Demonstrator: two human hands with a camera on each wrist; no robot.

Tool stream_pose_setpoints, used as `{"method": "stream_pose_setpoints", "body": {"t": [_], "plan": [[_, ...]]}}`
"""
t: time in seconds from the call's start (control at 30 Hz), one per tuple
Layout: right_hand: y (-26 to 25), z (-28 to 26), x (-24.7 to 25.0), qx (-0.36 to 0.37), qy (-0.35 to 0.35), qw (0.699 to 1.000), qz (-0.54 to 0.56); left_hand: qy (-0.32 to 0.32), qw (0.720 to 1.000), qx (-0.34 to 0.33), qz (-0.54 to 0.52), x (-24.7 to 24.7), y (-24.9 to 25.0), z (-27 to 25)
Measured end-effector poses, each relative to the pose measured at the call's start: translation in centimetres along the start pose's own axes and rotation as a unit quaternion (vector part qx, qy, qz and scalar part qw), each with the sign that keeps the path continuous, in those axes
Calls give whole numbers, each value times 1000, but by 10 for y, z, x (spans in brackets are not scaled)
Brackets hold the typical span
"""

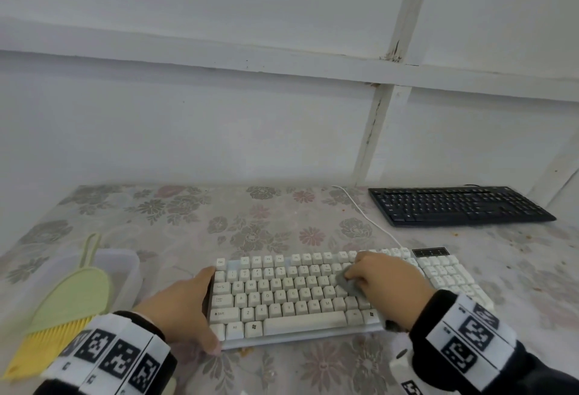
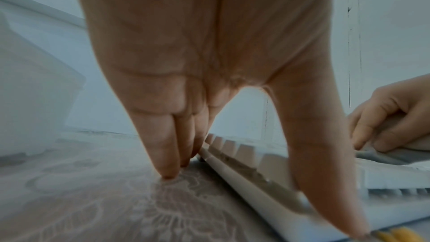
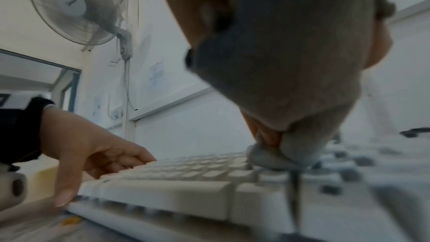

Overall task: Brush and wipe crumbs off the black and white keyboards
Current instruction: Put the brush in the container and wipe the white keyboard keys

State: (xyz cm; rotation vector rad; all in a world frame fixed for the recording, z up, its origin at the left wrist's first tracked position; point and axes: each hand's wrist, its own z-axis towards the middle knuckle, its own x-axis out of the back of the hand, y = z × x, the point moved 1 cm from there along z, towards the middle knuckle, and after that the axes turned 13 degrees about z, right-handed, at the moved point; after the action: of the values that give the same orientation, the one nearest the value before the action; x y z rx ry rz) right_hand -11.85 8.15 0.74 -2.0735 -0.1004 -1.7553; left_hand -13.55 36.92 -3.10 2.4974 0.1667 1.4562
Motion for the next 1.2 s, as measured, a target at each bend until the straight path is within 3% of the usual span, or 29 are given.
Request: {"method": "stream_pose_setpoints", "body": {"t": [0.3,0.47,0.63,0.77,0.9,1.03,1.1,1.2], "plan": [[43,-1,12,-123,12,992,-11,1,1000,-4,-10,-1,-2,1],[-6,8,11,2,50,997,51,-3,1000,-5,-18,-1,-1,1],[-48,23,-17,72,18,996,50,3,1000,-4,-9,0,0,0],[-32,10,-16,59,35,997,33,-1,1000,-7,-16,0,-2,0],[11,-6,-4,-19,59,998,-8,-5,1000,-10,-21,0,-3,2],[41,-9,8,-95,40,995,-16,-1,1000,-4,-10,-1,-2,1],[34,-7,13,-86,39,996,-1,0,1000,-3,-8,-1,-2,2],[-7,3,13,-17,35,998,49,3,1000,-2,-5,-1,-2,1]]}}
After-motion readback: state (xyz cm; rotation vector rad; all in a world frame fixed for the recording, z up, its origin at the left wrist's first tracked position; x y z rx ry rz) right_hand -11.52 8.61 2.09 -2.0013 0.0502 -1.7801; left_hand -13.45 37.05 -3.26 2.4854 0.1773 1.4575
